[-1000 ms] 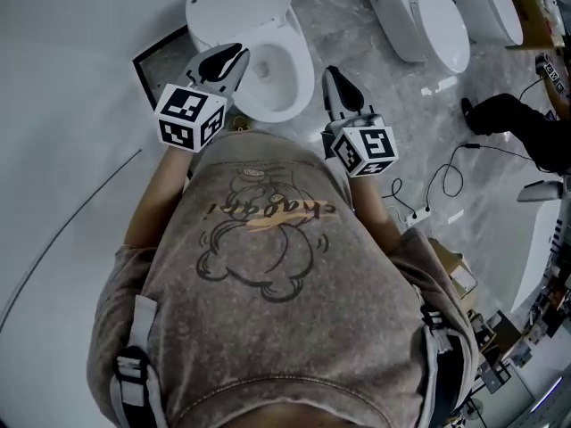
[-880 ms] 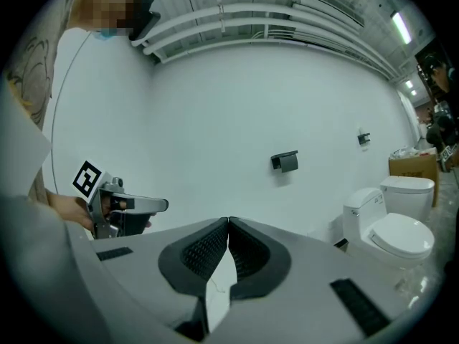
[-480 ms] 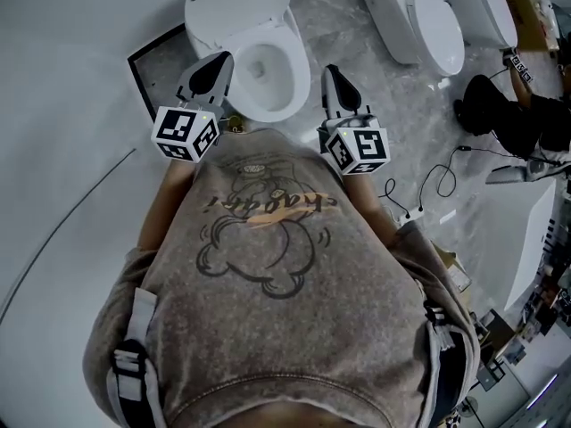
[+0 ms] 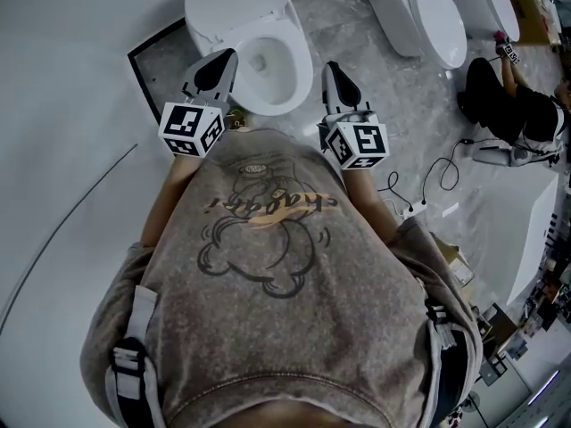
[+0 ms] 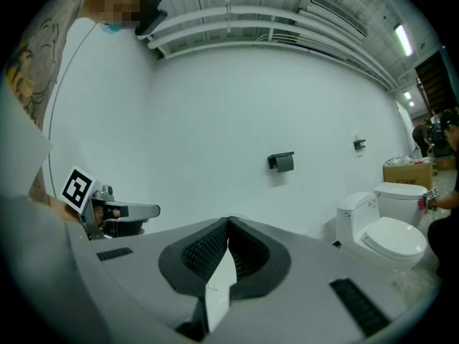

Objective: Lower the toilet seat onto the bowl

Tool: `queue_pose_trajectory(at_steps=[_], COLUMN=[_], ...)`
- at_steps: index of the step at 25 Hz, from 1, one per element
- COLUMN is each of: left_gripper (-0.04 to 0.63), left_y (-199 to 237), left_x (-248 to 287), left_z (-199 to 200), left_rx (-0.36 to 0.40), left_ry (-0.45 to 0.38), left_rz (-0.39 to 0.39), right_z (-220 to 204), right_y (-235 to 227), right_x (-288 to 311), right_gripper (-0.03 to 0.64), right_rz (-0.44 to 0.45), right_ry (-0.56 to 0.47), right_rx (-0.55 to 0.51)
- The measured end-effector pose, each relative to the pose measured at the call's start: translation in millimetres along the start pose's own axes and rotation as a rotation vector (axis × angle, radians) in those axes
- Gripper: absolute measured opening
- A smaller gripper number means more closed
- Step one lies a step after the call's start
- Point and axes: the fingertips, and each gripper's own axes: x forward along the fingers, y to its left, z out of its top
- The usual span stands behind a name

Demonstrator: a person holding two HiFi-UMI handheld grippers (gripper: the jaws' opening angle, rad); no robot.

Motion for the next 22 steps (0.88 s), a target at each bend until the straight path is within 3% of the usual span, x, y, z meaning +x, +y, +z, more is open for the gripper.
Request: queue_pose_trajectory(at_steps=[22], left_gripper=[0.012], left_y=[6.7], left_x=[-8.1], left_z=[-7.7], left_rx=[-0.027], left_ry=[0.019], left_rz=[0.01], right_z=[-10.3], right_y=[6.0], right_x=[-1.3], right_gripper=[0.026], right_rz=[0.015], right_ry=[0.016], right_rx=[0.024])
